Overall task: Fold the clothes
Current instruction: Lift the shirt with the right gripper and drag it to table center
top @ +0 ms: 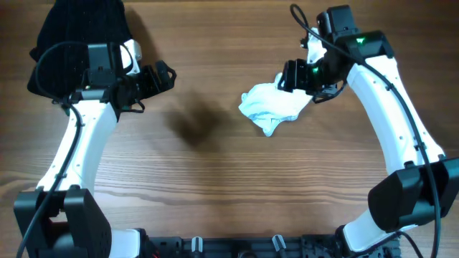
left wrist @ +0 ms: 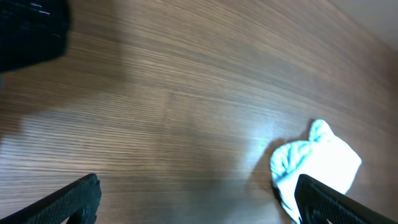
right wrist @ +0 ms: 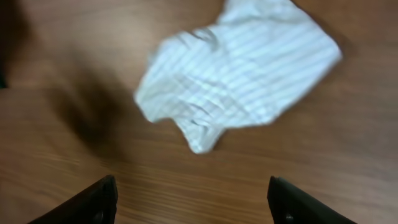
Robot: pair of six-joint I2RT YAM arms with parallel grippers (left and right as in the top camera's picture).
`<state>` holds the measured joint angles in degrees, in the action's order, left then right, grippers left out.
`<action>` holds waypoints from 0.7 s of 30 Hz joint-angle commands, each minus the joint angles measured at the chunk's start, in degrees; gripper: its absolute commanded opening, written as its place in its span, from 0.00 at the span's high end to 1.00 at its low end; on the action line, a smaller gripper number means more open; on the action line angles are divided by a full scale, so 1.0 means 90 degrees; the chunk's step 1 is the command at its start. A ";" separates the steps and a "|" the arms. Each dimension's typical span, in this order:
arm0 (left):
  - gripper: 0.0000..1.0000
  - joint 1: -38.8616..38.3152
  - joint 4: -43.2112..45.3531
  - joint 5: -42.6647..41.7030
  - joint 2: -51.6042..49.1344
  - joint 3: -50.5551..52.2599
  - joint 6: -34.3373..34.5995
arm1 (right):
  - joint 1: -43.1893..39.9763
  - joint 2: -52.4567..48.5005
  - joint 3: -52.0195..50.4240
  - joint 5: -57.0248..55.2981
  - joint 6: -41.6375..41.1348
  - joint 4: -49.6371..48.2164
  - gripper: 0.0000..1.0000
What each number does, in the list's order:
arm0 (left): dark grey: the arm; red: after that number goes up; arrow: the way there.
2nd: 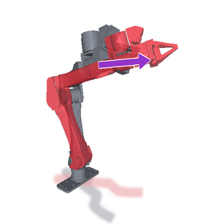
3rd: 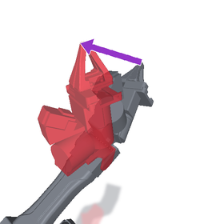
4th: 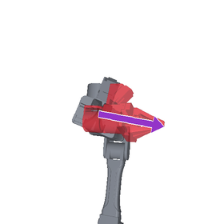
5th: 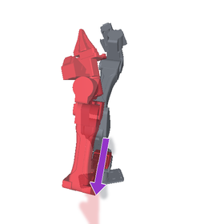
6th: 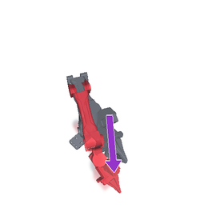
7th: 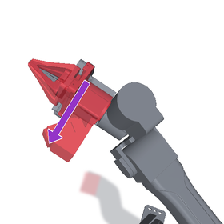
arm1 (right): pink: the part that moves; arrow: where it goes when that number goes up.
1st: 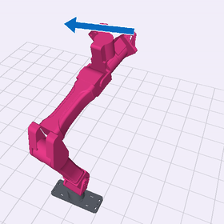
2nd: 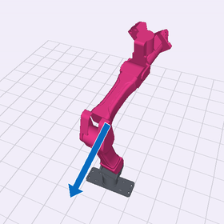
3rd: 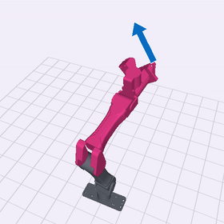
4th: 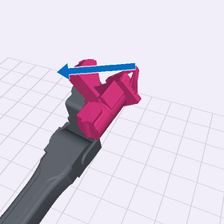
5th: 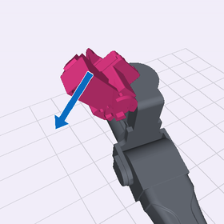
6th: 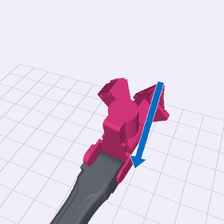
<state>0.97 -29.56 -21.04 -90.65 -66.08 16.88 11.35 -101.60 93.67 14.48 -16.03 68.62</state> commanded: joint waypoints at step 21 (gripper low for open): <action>0.01 -0.0345 -0.0051 0.0180 -0.0024 -0.0129 -0.0017 | 0.0032 0.0019 -0.4012 0.0180 -0.4337 -0.4376 0.31</action>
<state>-2.11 -29.82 -19.92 -90.65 -66.08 16.88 11.46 -101.58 61.91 15.64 -50.46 32.67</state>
